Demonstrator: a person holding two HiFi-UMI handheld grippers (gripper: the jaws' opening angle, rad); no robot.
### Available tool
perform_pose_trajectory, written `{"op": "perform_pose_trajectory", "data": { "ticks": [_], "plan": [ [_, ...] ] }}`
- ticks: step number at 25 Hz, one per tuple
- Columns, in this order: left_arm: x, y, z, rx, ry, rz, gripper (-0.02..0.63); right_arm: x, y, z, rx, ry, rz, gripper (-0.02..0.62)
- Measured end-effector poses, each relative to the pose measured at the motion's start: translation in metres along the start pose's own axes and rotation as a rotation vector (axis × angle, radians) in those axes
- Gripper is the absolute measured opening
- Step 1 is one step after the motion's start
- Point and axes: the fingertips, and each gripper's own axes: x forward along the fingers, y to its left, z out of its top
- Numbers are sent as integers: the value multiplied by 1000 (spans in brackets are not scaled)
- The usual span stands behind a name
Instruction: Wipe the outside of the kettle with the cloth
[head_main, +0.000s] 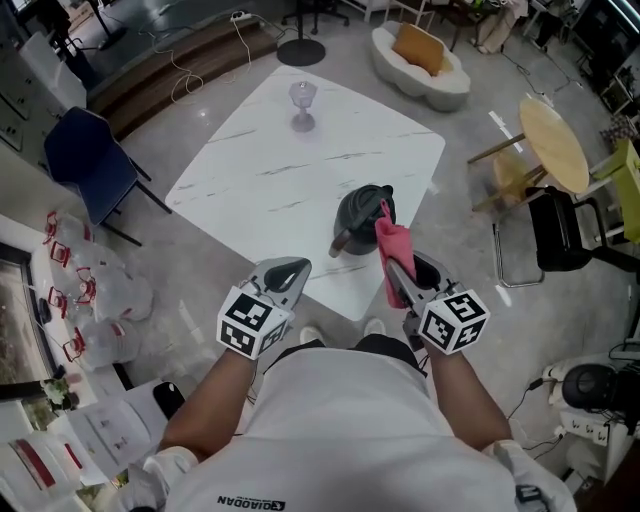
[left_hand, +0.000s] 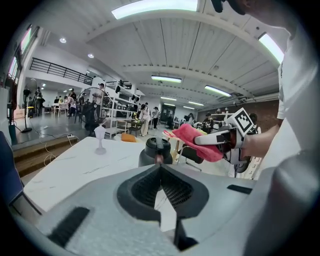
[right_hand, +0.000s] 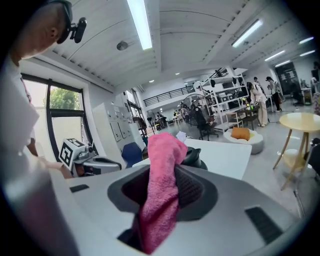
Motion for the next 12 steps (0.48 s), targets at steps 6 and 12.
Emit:
{"op": "perform_pose_trajectory", "data": {
  "ticks": [6,12],
  "plan": [
    [10,4,1,-4,-1,28,0,13,-5,24,-42,-21,45,135],
    [21,5,5,-32,-10,88,0,29,-18,37,-82,11,108,135]
  ]
}}
